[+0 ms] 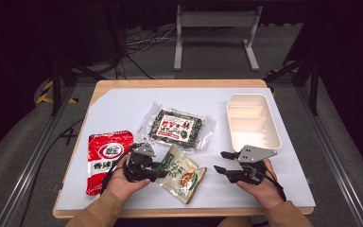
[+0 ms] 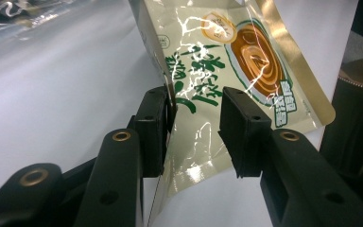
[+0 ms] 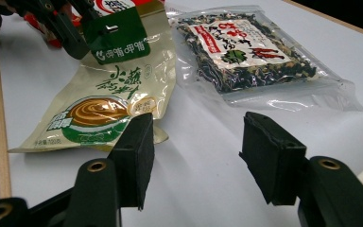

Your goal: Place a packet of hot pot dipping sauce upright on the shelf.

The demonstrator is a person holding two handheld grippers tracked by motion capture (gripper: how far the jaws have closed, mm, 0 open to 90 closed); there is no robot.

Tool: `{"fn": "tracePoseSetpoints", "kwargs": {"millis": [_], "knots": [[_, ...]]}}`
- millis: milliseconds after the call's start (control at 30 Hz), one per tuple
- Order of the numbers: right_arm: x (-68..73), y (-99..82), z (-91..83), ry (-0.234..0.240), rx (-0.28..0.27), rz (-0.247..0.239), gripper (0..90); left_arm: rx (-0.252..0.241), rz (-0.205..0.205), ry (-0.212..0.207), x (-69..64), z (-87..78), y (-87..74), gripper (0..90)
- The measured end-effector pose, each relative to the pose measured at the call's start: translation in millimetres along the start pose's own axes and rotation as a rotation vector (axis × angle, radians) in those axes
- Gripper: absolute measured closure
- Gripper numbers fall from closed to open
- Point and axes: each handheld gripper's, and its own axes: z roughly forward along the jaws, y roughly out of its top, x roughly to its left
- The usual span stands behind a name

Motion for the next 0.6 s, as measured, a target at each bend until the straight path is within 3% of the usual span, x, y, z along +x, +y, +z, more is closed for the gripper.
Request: {"fn": "tracePoseSetpoints", "kwargs": {"millis": [267, 367, 400, 467, 600], "knots": [[0.9, 0.3, 0.7, 0.031, -0.008, 0.005, 44.2, 0.046, -0.043, -0.006, 3.9, 8.3, -2.9, 59.6], [-0.1, 0.0, 1.7, 0.055, 0.0, 0.017, 48.1, 0.068, -0.048, 0.023, 4.6, 9.1, -2.8, 67.5], [-0.1, 0.0, 2.0, 0.063, 0.006, 0.018, 53.0, 0.068, -0.061, 0.027, 6.4, 8.0, -3.2, 71.2], [-0.2, 0.0, 2.0, 0.076, 0.012, 0.016, 55.4, 0.068, -0.07, 0.024, 7.4, 6.8, -3.5, 81.0], [1.1, 1.3, 1.7, 0.096, 0.013, 0.01, 61.3, 0.054, -0.08, 0.01, 9.6, 1.9, -4.1, 88.1]]}}
